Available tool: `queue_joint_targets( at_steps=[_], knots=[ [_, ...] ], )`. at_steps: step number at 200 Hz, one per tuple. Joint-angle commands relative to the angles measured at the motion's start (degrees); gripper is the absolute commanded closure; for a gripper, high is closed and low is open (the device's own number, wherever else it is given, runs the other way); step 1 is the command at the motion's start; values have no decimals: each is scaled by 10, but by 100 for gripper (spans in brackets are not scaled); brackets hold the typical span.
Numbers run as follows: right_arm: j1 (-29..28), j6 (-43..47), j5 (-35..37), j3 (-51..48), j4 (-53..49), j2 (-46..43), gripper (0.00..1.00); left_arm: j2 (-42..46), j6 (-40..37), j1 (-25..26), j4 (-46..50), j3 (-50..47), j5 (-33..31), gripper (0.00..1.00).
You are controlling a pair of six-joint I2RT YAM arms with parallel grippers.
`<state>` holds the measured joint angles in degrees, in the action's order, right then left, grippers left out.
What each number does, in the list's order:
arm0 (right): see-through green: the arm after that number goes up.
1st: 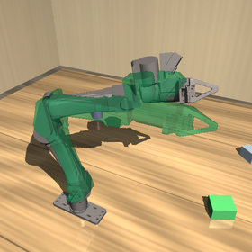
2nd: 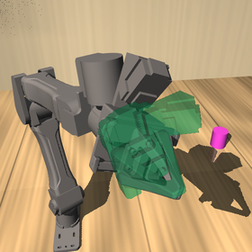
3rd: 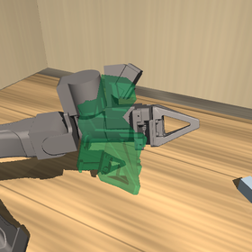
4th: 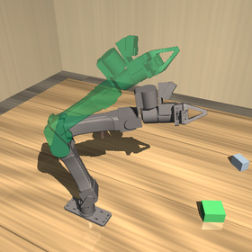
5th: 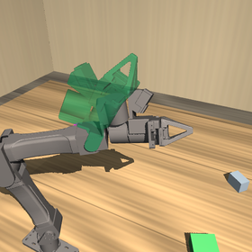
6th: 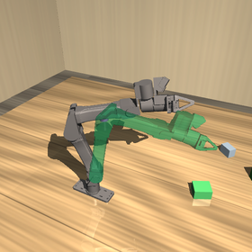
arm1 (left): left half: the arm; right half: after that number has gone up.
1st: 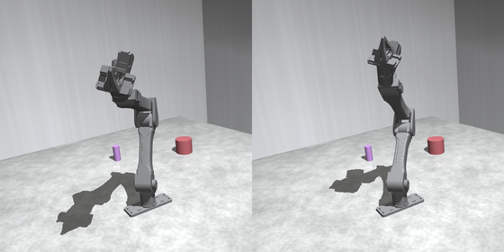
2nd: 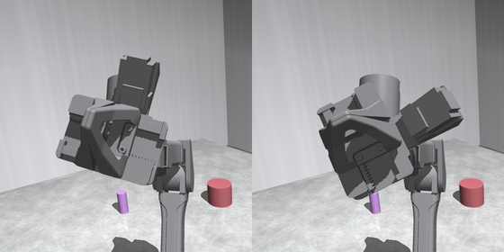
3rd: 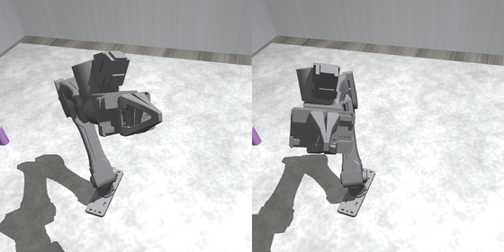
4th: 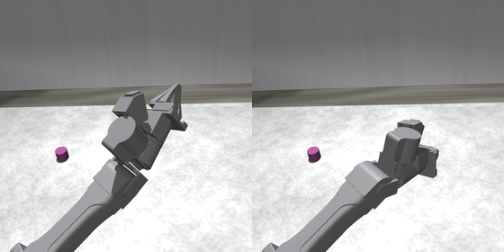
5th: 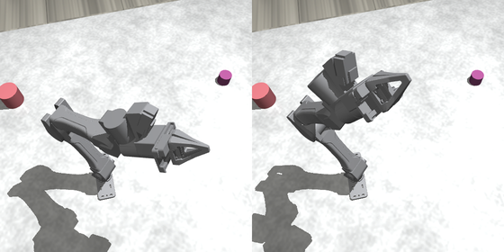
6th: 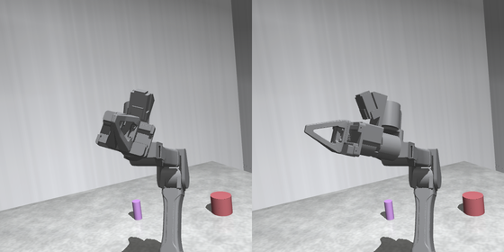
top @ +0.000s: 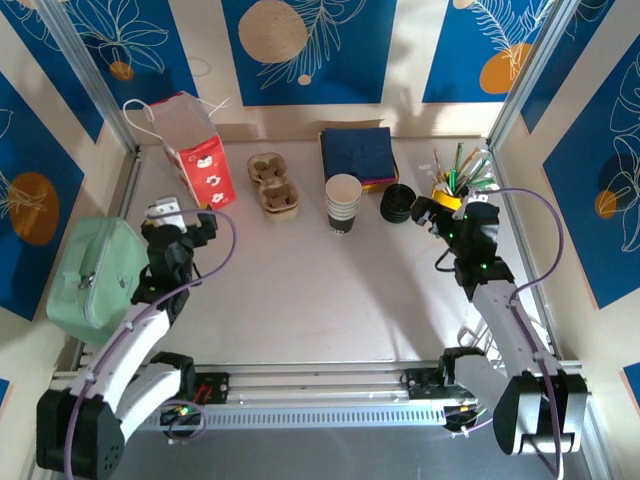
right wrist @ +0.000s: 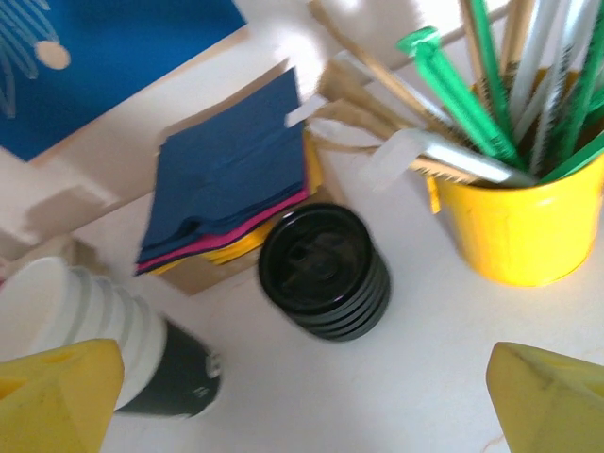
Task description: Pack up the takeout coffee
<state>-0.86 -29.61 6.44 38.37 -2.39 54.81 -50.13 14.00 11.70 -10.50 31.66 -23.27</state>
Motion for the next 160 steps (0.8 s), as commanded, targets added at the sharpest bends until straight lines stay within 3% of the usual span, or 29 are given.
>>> queue_joint_targets(
  at_steps=[1,35,76,147,160],
  knots=[
    [-17,-29,-107,28,-117,-27,1,11,77,4,185,59,52,1],
    [-76,-35,-77,103,-208,-18,1,15,112,3,238,106,153,1],
    [-150,-45,-32,243,-313,75,4,8,95,4,281,156,269,1],
    [-229,-50,77,461,-432,253,16,-15,101,3,338,229,332,1],
    [-233,-43,94,477,-432,270,24,-17,103,3,337,236,340,1]
  ],
)
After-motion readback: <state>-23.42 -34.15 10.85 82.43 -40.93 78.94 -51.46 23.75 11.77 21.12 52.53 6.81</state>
